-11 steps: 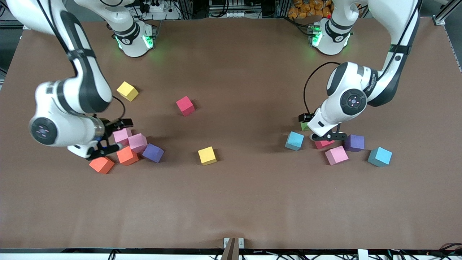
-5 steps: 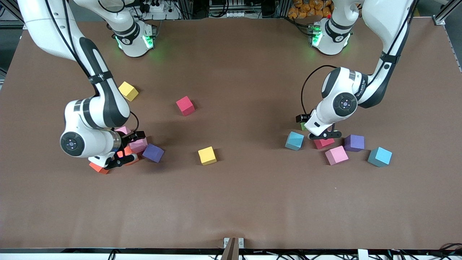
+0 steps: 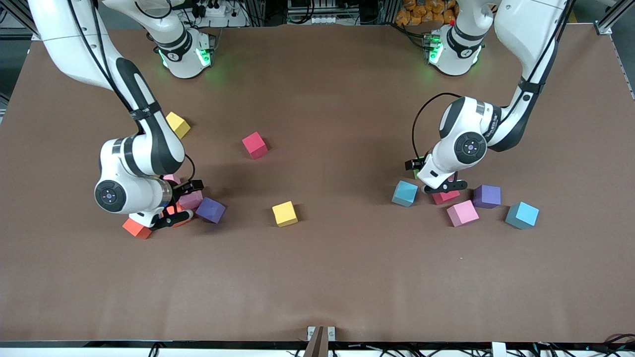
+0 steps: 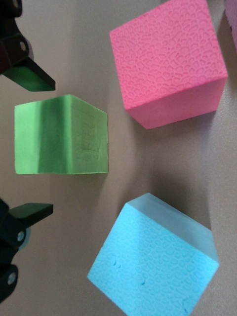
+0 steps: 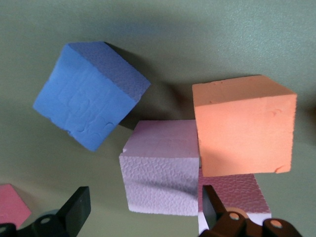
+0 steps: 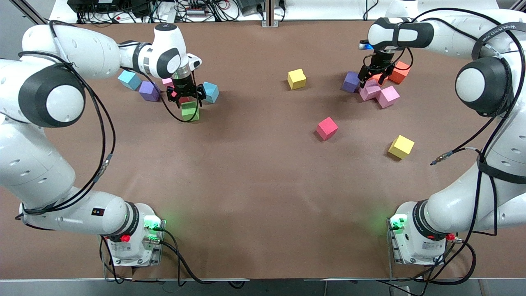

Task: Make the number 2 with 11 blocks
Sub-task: 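Grasp the pink cube with the right gripper while the left gripper lifts green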

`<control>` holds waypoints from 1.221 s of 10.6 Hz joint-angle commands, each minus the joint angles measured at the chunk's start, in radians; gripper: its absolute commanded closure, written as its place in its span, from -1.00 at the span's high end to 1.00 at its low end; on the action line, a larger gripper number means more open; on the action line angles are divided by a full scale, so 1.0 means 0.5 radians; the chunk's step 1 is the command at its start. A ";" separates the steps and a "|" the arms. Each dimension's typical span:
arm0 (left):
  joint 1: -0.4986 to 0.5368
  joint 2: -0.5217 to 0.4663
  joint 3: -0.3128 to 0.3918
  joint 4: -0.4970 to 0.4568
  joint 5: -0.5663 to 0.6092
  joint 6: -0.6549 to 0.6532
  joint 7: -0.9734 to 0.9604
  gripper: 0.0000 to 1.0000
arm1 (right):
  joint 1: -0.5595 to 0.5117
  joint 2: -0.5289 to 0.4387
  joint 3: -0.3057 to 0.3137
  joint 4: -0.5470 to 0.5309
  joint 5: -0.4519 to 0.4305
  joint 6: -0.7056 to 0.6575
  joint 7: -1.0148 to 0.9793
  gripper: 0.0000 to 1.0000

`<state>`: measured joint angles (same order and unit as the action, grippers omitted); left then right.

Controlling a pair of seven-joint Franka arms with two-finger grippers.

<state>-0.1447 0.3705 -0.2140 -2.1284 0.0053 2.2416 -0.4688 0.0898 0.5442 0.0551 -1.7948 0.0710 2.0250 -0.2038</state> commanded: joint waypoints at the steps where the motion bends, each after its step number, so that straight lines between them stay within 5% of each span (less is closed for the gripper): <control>1: -0.002 0.017 0.002 -0.014 -0.011 0.036 -0.023 1.00 | -0.023 0.028 0.003 -0.012 0.027 0.046 -0.031 1.00; 6: -0.002 0.050 0.005 -0.014 -0.008 0.042 -0.023 0.93 | -0.048 0.087 0.003 -0.055 0.042 0.119 -0.034 1.00; 10: -0.017 0.051 0.002 -0.011 -0.004 0.042 -0.023 -0.13 | -0.045 0.087 0.003 -0.052 0.127 0.098 -0.010 1.00; 13: -0.079 0.004 -0.069 0.008 -0.004 0.039 -0.047 -0.21 | -0.051 0.087 0.003 -0.049 0.149 0.095 -0.010 0.63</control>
<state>-0.1567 0.3965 -0.2300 -2.1218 0.0053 2.2560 -0.4688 0.0769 0.5955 0.0497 -1.8091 0.1318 2.0718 -0.2038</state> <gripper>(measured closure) 0.405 0.066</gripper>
